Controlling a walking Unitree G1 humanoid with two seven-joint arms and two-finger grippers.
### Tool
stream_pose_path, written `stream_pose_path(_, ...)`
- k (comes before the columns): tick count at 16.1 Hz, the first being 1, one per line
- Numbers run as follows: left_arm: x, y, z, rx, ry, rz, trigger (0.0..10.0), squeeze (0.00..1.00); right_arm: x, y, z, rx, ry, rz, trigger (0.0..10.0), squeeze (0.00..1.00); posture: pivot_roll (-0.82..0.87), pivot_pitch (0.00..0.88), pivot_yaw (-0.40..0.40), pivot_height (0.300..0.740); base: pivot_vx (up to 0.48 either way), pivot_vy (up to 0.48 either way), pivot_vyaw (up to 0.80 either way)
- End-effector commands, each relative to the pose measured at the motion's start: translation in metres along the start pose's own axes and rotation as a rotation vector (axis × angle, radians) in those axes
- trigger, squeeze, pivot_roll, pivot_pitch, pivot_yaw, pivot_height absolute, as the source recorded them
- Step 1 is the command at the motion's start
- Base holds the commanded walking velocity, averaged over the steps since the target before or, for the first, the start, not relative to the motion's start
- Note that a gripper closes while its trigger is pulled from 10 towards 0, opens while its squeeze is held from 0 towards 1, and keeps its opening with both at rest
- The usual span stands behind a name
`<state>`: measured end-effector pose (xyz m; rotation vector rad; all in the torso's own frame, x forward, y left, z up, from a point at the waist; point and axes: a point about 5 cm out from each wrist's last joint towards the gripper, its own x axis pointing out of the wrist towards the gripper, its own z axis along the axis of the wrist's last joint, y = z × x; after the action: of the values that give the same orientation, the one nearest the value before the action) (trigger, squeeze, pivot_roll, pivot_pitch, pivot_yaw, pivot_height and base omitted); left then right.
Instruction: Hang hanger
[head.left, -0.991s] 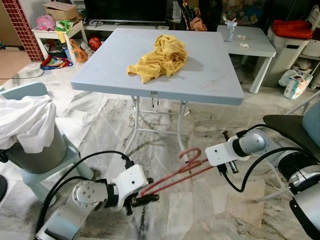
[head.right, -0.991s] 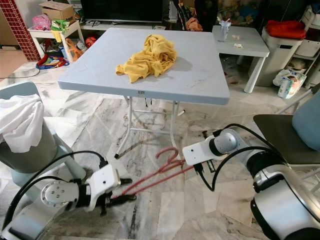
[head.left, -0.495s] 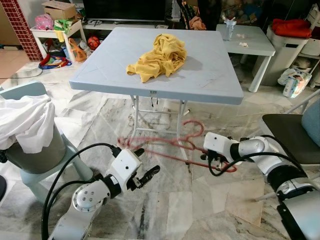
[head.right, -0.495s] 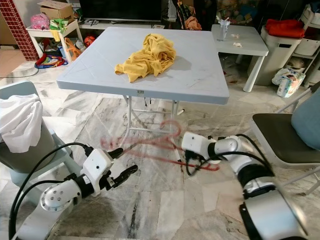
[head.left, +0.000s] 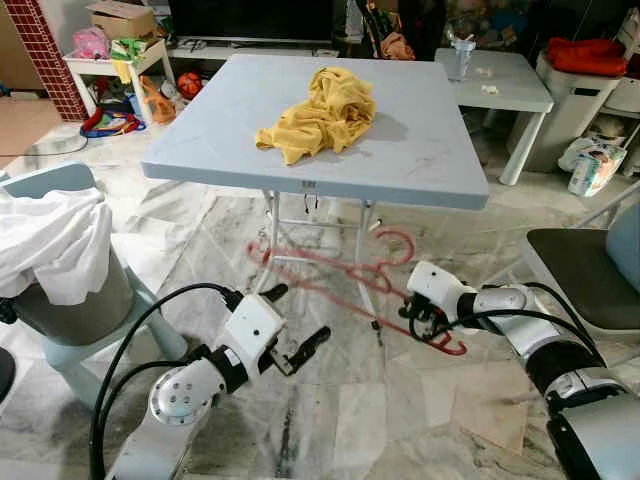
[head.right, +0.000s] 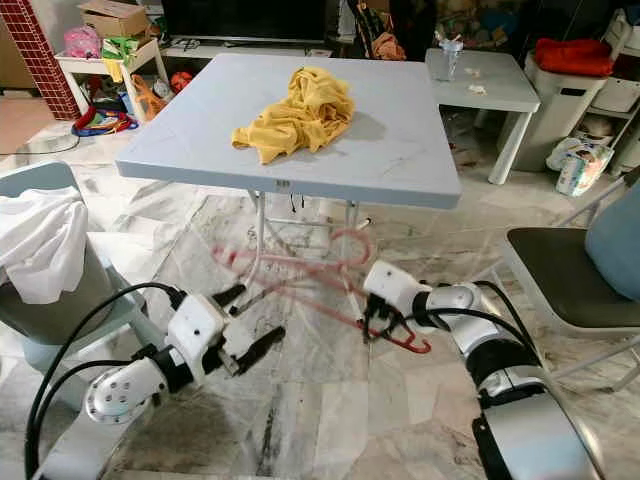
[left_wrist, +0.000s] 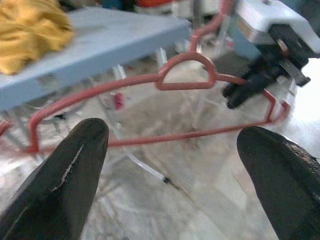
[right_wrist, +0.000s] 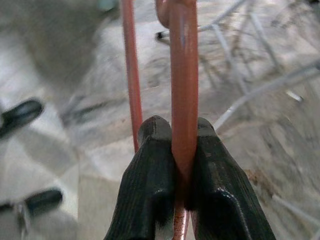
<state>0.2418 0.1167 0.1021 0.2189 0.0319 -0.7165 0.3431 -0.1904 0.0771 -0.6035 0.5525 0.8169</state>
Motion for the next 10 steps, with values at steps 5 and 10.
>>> stream_pose_path(5, -0.010, 0.041, -0.003, -0.007, -0.032, 0.454, 10.0, 1.00, -0.004, -0.023, 0.011, 0.444, -0.195, -0.364, 0.0, 0.00, -0.02, 0.000, -0.027, 0.740, 0.000, 0.000, 0.00)
stream_pose_path(10, -0.017, 0.055, -0.015, -0.087, 0.001, 0.659, 10.0, 1.00, -0.009, -0.026, 0.000, 0.615, -0.172, -0.691, 0.0, 0.00, -0.02, 0.000, -0.016, 0.740, 0.000, 0.000, 0.00)
